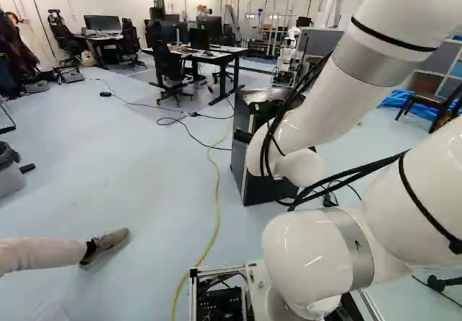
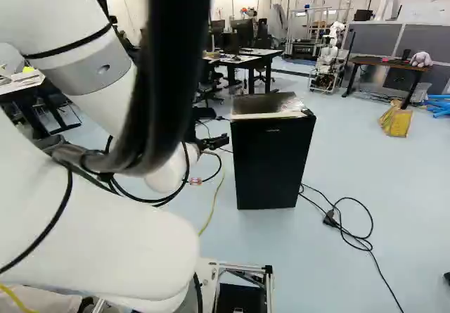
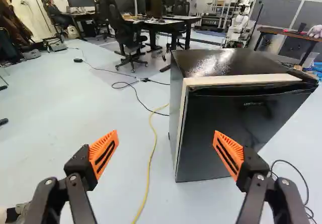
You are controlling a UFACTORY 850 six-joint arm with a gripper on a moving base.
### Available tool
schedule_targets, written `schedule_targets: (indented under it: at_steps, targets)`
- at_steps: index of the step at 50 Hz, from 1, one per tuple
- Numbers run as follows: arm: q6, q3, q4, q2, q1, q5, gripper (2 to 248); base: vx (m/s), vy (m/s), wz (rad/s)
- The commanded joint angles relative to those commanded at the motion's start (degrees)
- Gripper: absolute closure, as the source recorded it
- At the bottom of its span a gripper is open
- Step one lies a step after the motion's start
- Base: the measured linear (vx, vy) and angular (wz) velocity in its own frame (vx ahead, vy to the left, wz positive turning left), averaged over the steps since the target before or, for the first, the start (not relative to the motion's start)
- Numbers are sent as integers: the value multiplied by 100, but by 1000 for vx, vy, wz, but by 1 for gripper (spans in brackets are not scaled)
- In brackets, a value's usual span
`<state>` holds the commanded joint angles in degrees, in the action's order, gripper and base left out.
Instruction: Grab a drink from the fridge
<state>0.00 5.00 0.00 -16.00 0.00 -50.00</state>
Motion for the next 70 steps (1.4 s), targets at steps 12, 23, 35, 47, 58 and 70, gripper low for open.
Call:
schedule_targets:
  at_steps: [12, 23, 35, 47, 58, 70]
  targets:
    - [0, 0, 0, 0, 0, 0, 3, 1, -3, -4]
    - [0, 0, 0, 0, 0, 0, 3, 2, -19, 1]
    - [0, 0, 0, 0, 0, 0, 3, 2, -33, 1]
    - [0, 0, 0, 0, 0, 0, 3, 2, -46, 1]
    - [0, 0, 0, 0, 0, 0, 3, 3, -47, 1]
    - [0, 0, 0, 0, 0, 0, 3, 3, -51, 1]
